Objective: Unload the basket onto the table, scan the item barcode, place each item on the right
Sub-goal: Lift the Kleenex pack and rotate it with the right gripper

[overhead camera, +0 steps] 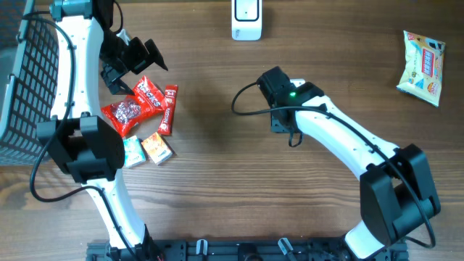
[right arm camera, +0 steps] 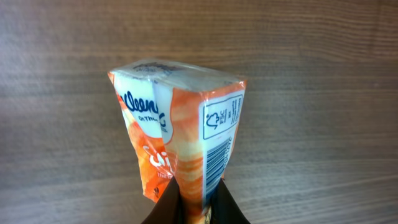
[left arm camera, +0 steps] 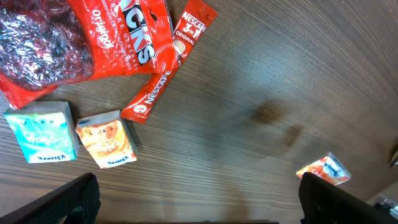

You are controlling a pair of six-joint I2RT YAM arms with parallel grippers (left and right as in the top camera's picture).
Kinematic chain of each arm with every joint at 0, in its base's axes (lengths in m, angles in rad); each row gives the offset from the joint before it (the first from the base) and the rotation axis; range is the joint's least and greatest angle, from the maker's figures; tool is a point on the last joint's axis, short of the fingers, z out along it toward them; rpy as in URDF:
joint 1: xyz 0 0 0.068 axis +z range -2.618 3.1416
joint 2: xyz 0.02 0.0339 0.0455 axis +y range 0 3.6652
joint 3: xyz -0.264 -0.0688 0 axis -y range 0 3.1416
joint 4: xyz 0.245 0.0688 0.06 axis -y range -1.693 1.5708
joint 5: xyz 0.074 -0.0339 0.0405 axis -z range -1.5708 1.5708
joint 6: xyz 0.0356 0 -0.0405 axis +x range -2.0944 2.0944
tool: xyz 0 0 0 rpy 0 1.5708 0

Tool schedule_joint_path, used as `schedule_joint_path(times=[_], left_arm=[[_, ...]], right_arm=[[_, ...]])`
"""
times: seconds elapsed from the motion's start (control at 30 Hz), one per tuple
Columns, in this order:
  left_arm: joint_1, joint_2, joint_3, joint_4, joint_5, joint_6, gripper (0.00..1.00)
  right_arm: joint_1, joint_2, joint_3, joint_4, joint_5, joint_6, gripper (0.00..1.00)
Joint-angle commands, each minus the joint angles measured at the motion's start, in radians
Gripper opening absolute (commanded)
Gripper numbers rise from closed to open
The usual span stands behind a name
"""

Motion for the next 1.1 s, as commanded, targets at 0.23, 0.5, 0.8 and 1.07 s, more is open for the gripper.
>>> schedule_joint_path(times=[0.23,0.5,0.8,1.07], left_arm=[[-0.004,-0.011,0.009,0.01,-0.009,0.005,1.0],[-0.004,-0.011,0.009,0.01,-0.01,0.005,1.0],[-0.004,-0.011,0.009,0.01,-0.01,0.005,1.0],[-0.004,-0.011,0.009,0.011,-0.01,0.005,1.0]], right_arm=[[0.06,0.027,0.01,-0.086,0.055,-0.037,0.04],[0.066,0.128,0.01,-0.126,0.177,-0.034,0.04],[0.066,0.133,0.013,-0.17,0.194,-0.026,0.12],[0.068,0.133,0.013,-0.177,0.131,-0.036,0.38]])
